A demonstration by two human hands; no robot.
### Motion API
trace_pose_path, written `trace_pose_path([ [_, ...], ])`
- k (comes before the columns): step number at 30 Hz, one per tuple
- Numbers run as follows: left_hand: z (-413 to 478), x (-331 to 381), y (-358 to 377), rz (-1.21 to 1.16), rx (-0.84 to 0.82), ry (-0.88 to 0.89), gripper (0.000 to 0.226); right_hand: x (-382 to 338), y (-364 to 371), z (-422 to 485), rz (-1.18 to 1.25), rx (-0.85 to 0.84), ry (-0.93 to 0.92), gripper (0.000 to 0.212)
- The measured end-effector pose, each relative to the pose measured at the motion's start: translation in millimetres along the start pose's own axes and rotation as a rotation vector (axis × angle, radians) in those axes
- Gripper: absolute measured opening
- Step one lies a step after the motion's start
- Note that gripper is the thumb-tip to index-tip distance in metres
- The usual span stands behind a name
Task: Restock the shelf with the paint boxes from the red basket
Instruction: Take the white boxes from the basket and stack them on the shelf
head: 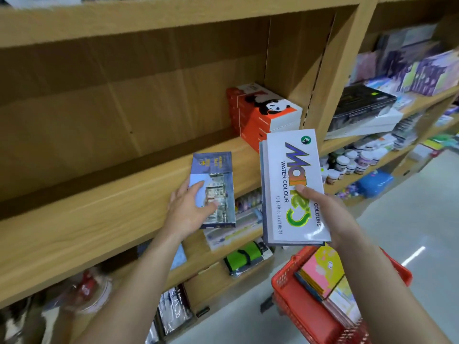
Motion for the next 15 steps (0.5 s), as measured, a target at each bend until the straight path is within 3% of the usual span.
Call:
trace_pose_path([
  [3, -24.9, 1.1, 2.3, 0.134, -0.084, 0.03, 0.111, -8.8, 5.5, 3.6, 0.026, -0.052, 0.01, 0.043],
  [7, -23.2, 3.3, -1.1, 0.238, -0.057, 0.05, 0.11, -29.3, 24.9, 4.2, 0.021, -0.096, 0.01, 0.028],
  [10, -17.7, 6.8, -0.1, 0.247, -0.013, 0.033, 0.101, -43.6, 46.0, 4.6, -0.009, -0.123, 0.012, 0.025],
  [15, -26.5, -9.4, -14.1, 0.044, 0.146, 0.035, 0.07, -48.1, 68.4, 4.9, -0.076, -0.138, 0.009, 0.025],
])
Point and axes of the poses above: each hand's wrist, its own z-axis towards the middle knuckle, its own y-axis out of the palm, x = y × z, the point moved 3 cm from there along z, towards the middle knuckle, and after that the axes turned 9 degrees about y, right-handed, at the moved point
